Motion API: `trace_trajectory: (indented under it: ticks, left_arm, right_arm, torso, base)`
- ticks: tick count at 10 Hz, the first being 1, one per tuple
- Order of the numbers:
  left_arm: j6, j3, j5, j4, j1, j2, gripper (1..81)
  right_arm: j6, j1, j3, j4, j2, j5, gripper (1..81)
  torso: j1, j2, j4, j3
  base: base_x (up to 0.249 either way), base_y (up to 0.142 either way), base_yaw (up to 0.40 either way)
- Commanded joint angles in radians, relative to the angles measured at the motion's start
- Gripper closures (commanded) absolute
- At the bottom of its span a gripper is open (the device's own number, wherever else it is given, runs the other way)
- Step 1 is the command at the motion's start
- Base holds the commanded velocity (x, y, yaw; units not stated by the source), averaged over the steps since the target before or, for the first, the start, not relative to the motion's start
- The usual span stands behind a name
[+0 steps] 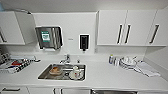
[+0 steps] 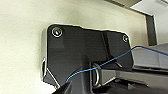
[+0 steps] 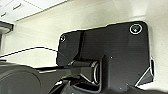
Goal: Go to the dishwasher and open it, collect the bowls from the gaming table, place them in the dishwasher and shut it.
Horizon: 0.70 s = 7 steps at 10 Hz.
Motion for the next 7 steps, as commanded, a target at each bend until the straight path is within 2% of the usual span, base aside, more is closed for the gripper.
trace_trajectory:
  ticks: [1,2,3,4,5,7]
  left_arm:
    - [-0.003,0.111,-0.002,0.009,-0.048,-0.116,1.0]
    - [-0.004,0.121,-0.002,0.009,-0.051,-0.134,1.0]
    - [-0.006,0.134,-0.007,0.009,-0.054,-0.153,1.0]
    - [-0.009,0.172,-0.040,0.006,-0.054,-0.194,1.0]
    - [-0.009,0.220,-0.065,0.006,-0.055,-0.238,1.0]
    - [-0.010,0.311,-0.073,0.008,-0.077,-0.329,1.0]
  right_arm:
    - [0.049,0.055,0.118,0.006,-0.106,-0.068,1.0]
    - [0.055,0.063,0.157,0.006,-0.133,-0.068,1.0]
    - [0.055,0.069,0.210,0.007,-0.169,-0.073,1.0]
    - [0.055,0.078,0.288,0.006,-0.226,-0.073,1.0]
    - [0.055,0.089,0.347,0.006,-0.271,-0.071,1.0]
    - [0.055,0.115,0.428,0.006,-0.339,-0.071,1.0]
  torso:
    - [0.000,0.000,0.000,0.000]
    - [0.064,-0.100,0.000,0.000]
    - [0.066,-0.103,0.000,0.000]
    - [0.074,-0.116,0.000,0.000]
    - [0.091,-0.143,0.000,-0.090]
    - [0.128,-0.203,0.000,-0.122]
  base:
    - [0.000,0.000,0.000]
    - [0.000,0.000,0.000]
    - [0.000,0.000,0.000]
    - [0.000,0.000,0.000]
    - [0.000,0.000,0.000]
    - [0.000,0.000,0.000]
